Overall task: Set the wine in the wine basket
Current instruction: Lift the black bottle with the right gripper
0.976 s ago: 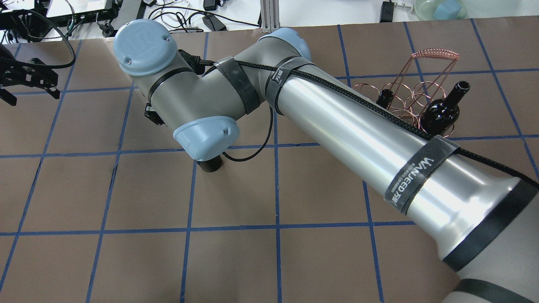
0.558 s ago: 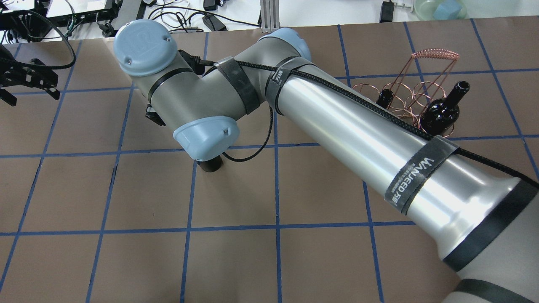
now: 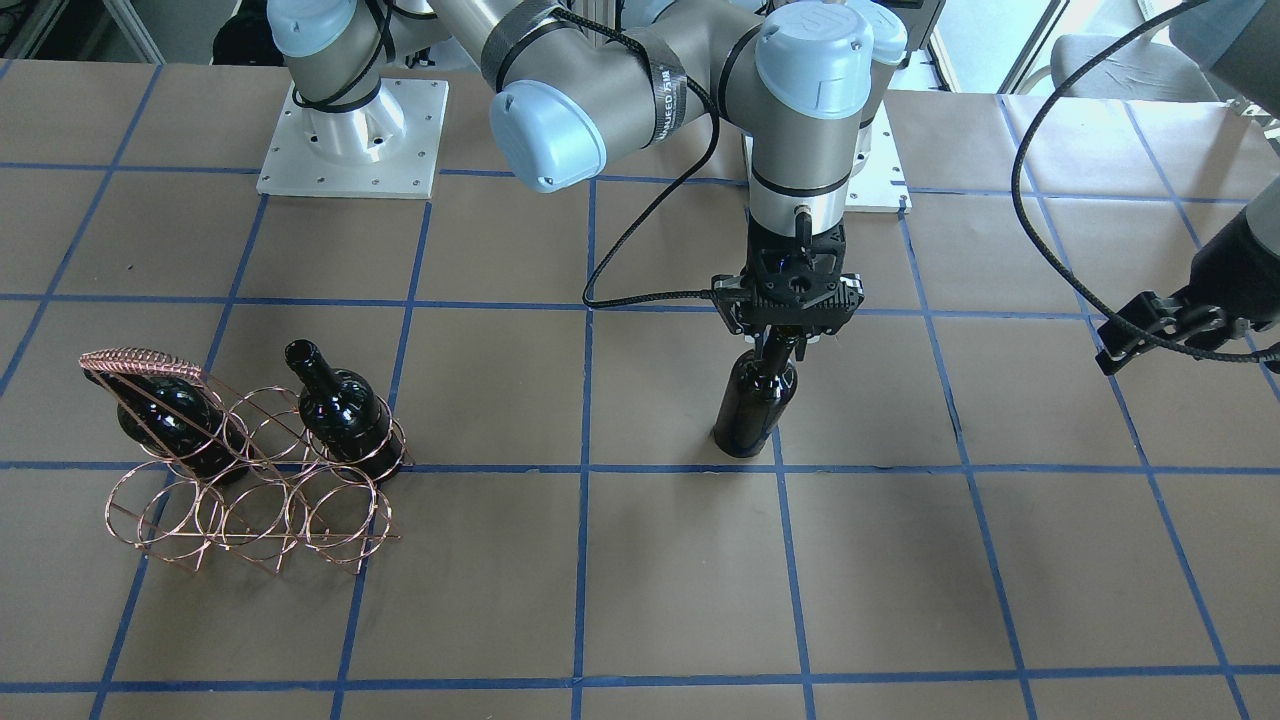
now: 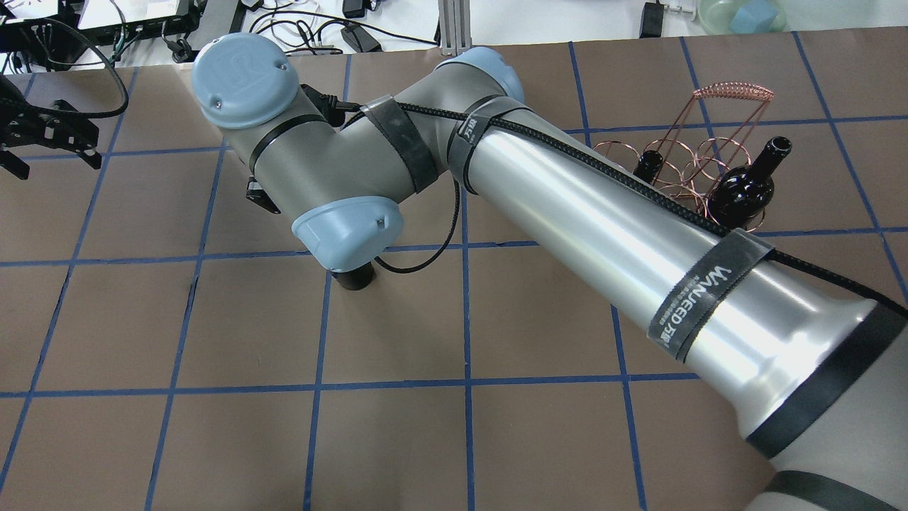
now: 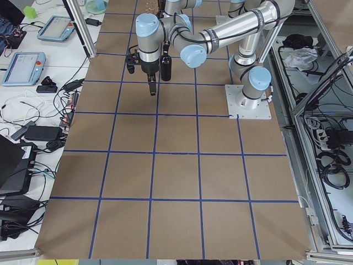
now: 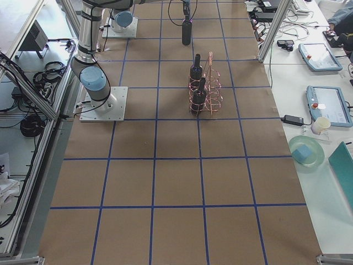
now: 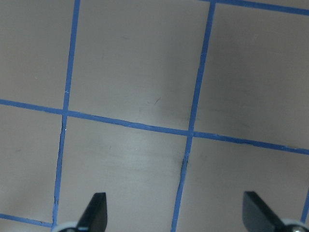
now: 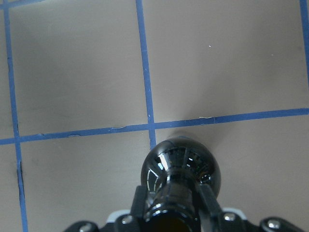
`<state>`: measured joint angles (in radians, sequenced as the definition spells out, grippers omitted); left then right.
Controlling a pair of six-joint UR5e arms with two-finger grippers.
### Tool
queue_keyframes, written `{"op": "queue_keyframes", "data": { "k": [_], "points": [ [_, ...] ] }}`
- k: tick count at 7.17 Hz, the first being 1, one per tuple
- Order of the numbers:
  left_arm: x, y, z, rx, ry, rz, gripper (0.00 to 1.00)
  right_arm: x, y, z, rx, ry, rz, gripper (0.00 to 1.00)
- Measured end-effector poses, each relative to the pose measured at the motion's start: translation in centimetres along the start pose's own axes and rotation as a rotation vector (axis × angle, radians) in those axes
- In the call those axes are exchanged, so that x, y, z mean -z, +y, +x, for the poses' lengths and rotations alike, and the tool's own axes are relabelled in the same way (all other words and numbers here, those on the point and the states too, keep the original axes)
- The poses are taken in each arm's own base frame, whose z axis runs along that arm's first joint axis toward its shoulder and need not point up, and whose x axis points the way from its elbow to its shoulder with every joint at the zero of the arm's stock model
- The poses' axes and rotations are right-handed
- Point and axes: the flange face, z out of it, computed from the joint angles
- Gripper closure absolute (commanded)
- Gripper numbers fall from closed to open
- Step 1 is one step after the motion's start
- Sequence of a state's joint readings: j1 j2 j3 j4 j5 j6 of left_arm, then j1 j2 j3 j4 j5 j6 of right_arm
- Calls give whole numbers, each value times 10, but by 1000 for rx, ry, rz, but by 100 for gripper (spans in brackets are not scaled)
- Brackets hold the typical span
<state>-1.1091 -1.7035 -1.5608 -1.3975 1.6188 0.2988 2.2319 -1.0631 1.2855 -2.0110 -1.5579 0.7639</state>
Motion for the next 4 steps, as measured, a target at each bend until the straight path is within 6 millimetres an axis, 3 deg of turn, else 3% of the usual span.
{"op": "queue_keyframes", "data": {
  "k": [4],
  "points": [
    [-1,0,0,-3,0,-2,0,5,2,0,3,-12,-11,85]
  ]
}}
